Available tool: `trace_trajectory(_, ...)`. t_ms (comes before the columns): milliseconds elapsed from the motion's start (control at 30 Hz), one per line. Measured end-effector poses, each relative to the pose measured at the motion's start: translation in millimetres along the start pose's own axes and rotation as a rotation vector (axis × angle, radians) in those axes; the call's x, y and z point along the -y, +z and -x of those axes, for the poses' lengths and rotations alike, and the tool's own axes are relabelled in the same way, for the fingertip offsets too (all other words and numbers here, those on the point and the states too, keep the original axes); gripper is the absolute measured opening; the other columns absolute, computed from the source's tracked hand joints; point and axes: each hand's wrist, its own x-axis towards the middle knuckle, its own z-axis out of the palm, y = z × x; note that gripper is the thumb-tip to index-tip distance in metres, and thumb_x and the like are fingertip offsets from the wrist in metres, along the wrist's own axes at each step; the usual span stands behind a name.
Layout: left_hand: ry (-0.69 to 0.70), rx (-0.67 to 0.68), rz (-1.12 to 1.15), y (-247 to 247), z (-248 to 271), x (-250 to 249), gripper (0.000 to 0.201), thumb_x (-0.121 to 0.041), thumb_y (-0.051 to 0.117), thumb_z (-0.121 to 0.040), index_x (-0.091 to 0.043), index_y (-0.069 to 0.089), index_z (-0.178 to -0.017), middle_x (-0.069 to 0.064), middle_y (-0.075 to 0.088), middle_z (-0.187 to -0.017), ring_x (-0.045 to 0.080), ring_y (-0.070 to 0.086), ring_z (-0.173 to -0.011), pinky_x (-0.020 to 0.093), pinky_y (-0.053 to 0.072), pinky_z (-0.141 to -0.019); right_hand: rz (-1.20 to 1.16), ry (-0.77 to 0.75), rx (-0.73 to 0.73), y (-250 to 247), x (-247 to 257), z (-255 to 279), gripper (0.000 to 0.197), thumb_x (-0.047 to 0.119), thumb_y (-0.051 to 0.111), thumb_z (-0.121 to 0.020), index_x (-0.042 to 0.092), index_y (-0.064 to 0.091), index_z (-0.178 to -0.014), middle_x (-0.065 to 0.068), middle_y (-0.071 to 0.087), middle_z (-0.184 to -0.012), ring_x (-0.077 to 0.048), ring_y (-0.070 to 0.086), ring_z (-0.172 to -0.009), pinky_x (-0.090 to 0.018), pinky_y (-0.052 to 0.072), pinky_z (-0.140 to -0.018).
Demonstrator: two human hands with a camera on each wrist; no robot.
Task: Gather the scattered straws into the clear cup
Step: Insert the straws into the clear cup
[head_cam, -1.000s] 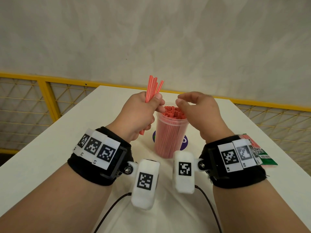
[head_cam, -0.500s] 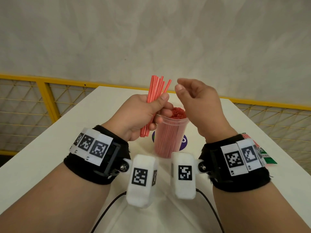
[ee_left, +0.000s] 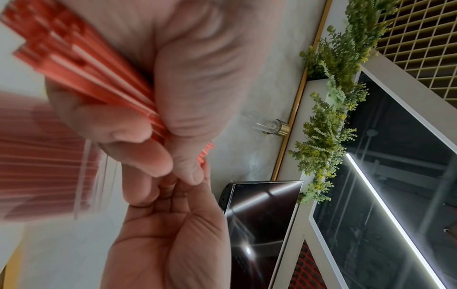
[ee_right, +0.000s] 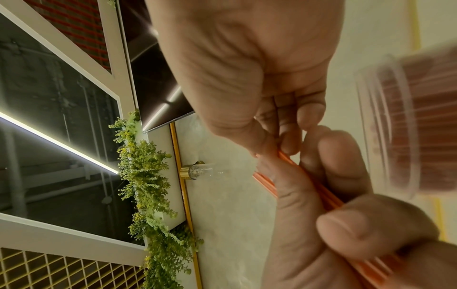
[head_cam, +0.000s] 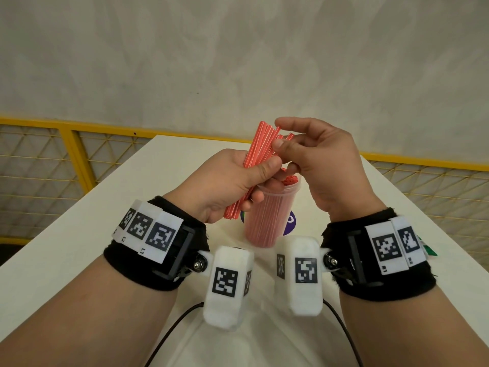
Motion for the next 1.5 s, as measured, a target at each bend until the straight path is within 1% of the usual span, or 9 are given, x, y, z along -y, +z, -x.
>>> trace_trajectory(200,0.005,-0.003,-0.036,1,0,0,0.026,-0.038,0.062,-0.087,-0.013,0.072,-0.089,0.006,0.074,-0.077,0.007,0.054,-0.045,0.018,0.041,-0.038,0.019,0.027,-0.033,-2,-2,-1,0.021,-0.003,0.068,-0.083,0.012,0.069,-0.097,-0.011,0.059,-0.067,-0.018,0.064,-0.060,-0.031,0.054,-0.058)
trace_trajectory(400,0.009,-0.045,-0.112,-1,0,0,0.031,-0.039,0.060,-0.091,-0.011,0.071,-0.094,0.005,0.075,-0.079,0.009,0.059,-0.047,0.019,0.044,-0.041,0.001,0.032,-0.124,0,-3,-3,0.017,-0.003,0.068,-0.083,0.013,0.067,-0.089,-0.015,0.060,-0.075,-0.014,0.060,-0.057,-0.025,0.051,-0.056)
trace_trajectory(533,0.007,-0.077,-0.140,-1,-1,1,0.025,-0.038,0.062,-0.091,-0.014,0.071,-0.093,0.003,0.075,-0.078,0.007,0.055,-0.044,0.018,0.040,-0.038,-0.004,0.045,-0.061,-1,-3,-3,0.017,0.001,0.067,-0.086,0.012,0.067,-0.099,-0.022,0.066,-0.083,-0.021,0.066,-0.067,-0.031,0.054,-0.061)
trace_trajectory(767,0.029,-0.079,-0.145,0,-1,1,0.020,-0.034,0.064,-0.090,-0.015,0.071,-0.091,0.004,0.075,-0.078,0.007,0.055,-0.044,0.017,0.040,-0.038,-0.007,0.015,-0.080,1,-4,-1,0.015,0.004,0.069,-0.085,0.016,0.069,-0.095,-0.019,0.071,-0.080,-0.025,0.068,-0.066,-0.033,0.057,-0.061)
trace_trajectory(900,0.038,-0.072,-0.147,-1,-1,0,0.025,-0.040,0.061,-0.090,-0.017,0.072,-0.092,0.003,0.076,-0.080,0.009,0.057,-0.047,0.019,0.042,-0.040,-0.031,-0.008,-0.154,1,-3,-3,0.015,0.003,0.068,-0.085,0.018,0.068,-0.089,-0.012,0.068,-0.076,-0.017,0.065,-0.062,-0.025,0.053,-0.059)
trace_trajectory(1033,0.034,-0.097,-0.155,-5,0,-1,0.030,-0.044,0.058,-0.092,-0.018,0.073,-0.094,0.002,0.075,-0.082,0.008,0.056,-0.048,0.020,0.041,-0.039,-0.056,-0.023,-0.240,-2,-3,-5,0.014,0.003,0.068,-0.086,0.016,0.068,-0.093,-0.008,0.069,-0.076,-0.015,0.069,-0.065,-0.023,0.052,-0.057)
trace_trajectory(1133,0.040,-0.125,-0.136,-4,-2,0,0.029,-0.041,0.057,-0.094,-0.016,0.072,-0.095,0.001,0.074,-0.077,0.007,0.050,-0.048,0.020,0.037,-0.038,-0.069,-0.008,-0.206,-1,-4,-5,0.017,0.005,0.068,-0.087,0.016,0.068,-0.100,-0.008,0.070,-0.077,-0.016,0.071,-0.067,-0.023,0.054,-0.057)
trace_trajectory(1300,0.044,-0.144,-0.114,0,-3,2,0.028,-0.041,0.057,-0.094,-0.017,0.069,-0.088,0.000,0.069,-0.067,0.007,0.047,-0.044,0.019,0.035,-0.036,-0.055,-0.011,-0.123,6,-8,-2,0.024,0.004,0.069,-0.086,0.021,0.063,-0.103,-0.016,0.070,-0.072,-0.022,0.071,-0.063,-0.038,0.059,-0.064)
trace_trajectory(1500,0.077,-0.333,-0.191,-3,-5,2,0.034,-0.050,0.050,-0.096,-0.022,0.070,-0.095,-0.006,0.073,-0.085,0.007,0.052,-0.045,0.020,0.036,-0.038,-0.136,-0.116,-0.371,-14,-5,-11,0.026,0.000,0.067,-0.086,0.020,0.060,-0.100,-0.003,0.069,-0.067,-0.017,0.070,-0.068,-0.031,0.058,-0.062)
